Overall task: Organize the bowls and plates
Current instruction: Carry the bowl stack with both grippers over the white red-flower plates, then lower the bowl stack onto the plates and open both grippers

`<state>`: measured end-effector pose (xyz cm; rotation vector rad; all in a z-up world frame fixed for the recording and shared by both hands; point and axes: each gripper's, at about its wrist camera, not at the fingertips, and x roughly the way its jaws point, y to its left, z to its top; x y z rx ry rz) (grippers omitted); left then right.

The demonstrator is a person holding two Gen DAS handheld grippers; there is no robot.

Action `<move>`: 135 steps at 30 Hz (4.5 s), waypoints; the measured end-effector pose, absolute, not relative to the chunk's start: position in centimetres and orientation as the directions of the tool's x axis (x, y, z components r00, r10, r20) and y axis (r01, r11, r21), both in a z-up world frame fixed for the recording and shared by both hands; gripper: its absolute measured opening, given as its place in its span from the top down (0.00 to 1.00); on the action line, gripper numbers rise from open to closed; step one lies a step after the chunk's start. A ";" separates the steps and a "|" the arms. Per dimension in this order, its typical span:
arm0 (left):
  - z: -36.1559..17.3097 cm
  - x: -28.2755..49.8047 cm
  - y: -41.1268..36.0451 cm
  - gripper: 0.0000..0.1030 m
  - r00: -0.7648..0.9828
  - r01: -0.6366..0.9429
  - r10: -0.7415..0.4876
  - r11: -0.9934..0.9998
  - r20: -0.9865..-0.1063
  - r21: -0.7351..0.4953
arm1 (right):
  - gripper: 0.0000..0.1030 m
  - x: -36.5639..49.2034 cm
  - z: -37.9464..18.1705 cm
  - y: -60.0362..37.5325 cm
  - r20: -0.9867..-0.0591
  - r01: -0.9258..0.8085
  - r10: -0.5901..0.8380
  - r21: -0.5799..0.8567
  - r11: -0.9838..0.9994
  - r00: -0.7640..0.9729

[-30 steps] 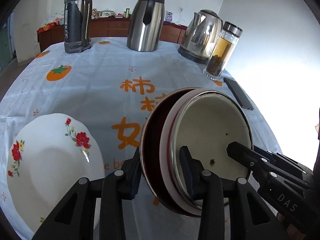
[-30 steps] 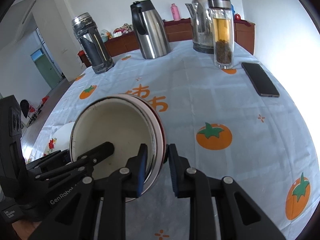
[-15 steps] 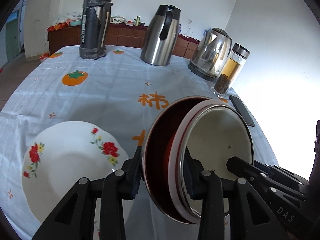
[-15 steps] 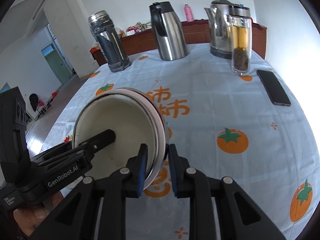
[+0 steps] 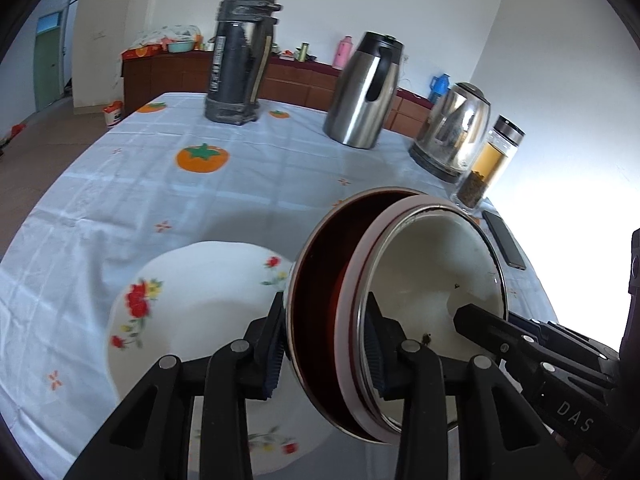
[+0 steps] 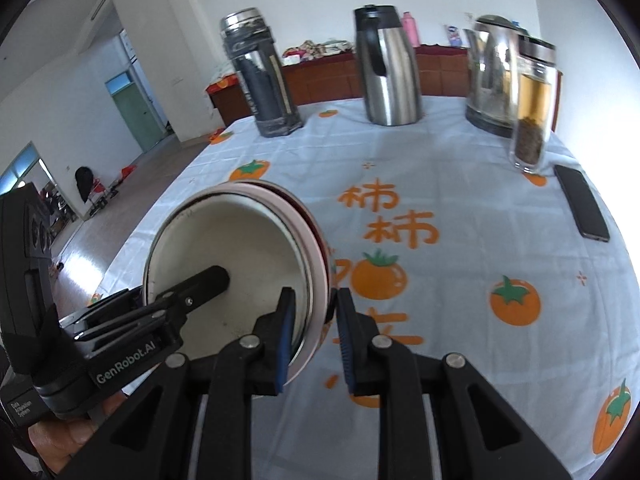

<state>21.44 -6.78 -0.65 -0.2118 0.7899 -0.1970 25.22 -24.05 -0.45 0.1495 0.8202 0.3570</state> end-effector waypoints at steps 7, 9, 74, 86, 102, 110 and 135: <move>-0.6 20.6 -4.2 0.64 0.694 0.058 -0.224 0.965 -0.684 -0.257 | 0.80 24.8 -0.3 -21.2 -0.694 -0.300 0.388 0.252 0.920 0.607; -0.6 20.2 -3.6 0.64 0.693 0.049 -0.217 0.966 -0.688 -0.254 | 0.80 24.7 -0.3 -20.6 -0.699 -0.311 0.390 0.245 0.918 0.599; -2.6 18.3 0.3 0.64 0.641 0.000 -0.223 0.957 -0.735 -0.291 | 0.80 24.3 -0.8 -15.6 -0.745 -0.382 0.377 0.177 0.907 0.550; -3.3 18.8 0.3 0.64 0.605 0.002 -0.236 0.955 -0.760 -0.296 | 0.80 26.0 -0.6 -15.2 -0.763 -0.396 0.371 0.165 0.904 0.530; -4.1 19.9 0.7 0.63 0.567 -0.002 -0.244 0.955 -0.787 -0.297 | 0.77 28.6 -1.9 -14.6 -0.807 -0.425 0.392 0.196 0.884 0.443; -4.3 20.5 1.5 0.62 0.552 0.004 -0.281 0.943 -0.785 -0.334 | 0.74 29.7 -1.7 -14.3 -0.811 -0.437 0.408 0.214 0.874 0.419; -4.6 21.5 3.6 0.51 0.486 0.014 -0.464 0.852 -0.741 -0.524 | 0.69 34.9 -4.6 -13.7 -0.811 -0.389 0.538 0.429 0.815 0.232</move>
